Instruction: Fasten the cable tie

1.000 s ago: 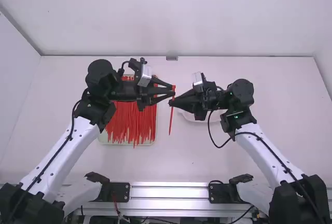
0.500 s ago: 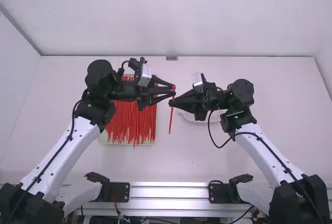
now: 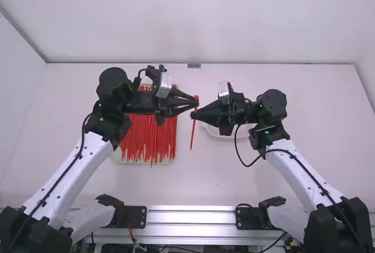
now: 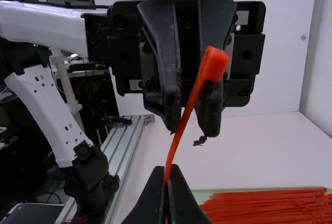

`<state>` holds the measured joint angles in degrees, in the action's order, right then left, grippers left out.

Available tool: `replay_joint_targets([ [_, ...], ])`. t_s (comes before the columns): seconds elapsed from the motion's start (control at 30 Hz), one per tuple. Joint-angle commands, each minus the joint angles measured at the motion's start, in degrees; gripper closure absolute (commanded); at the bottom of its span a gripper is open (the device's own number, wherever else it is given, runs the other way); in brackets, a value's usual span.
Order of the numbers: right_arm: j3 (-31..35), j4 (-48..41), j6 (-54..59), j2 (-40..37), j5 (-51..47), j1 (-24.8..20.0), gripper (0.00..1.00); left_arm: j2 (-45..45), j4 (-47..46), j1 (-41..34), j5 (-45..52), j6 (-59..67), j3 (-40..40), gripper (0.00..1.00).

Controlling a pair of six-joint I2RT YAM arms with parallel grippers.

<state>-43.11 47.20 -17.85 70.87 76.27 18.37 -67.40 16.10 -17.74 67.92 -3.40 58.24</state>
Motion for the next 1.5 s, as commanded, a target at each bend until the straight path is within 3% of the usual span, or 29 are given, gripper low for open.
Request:
replay_joint_targets([
  [0.0, -1.9, 0.4, 0.1, -0.1, 0.6, 0.3, 1.0, -0.3, 0.2, -0.1, 0.2, -0.2, 1.3, 0.91],
  [0.1, -1.9, 0.4, 0.1, -0.1, 0.6, 0.3, 1.0, -0.3, 0.0, -0.2, 0.2, -0.2, 1.3, 0.98],
  [0.33, -1.9, 0.4, 0.1, -0.1, 0.6, 0.3, 1.0, -0.3, 0.0, -0.7, 0.0, -0.2, 1.3, 0.98],
  [0.4, -1.9, 0.4, 0.1, -0.1, 0.6, 0.3, 0.88, -0.3, 0.0, -0.6, 0.0, -0.3, 1.3, 0.98],
  [0.47, -1.9, 0.4, 0.0, -0.1, 0.6, 0.3, 0.64, -0.3, 0.0, -0.6, -1.7, -3.0, 1.3, 0.98],
  [0.5, -1.9, 0.4, 0.1, -0.1, 0.6, 0.3, 0.0, -0.3, 0.0, -0.6, -3.5, -4.4, 1.3, 0.98],
  [1.23, -1.9, 0.2, 0.1, -0.1, 0.5, -3.1, 0.0, -0.3, 2.8, 8.0, -6.0, -14.1, 1.4, 0.98],
  [1.47, -1.9, 0.1, 1.3, -0.1, 0.5, -2.9, 0.0, -5.4, 2.7, 10.1, -3.8, -18.3, 6.2, 0.98],
])
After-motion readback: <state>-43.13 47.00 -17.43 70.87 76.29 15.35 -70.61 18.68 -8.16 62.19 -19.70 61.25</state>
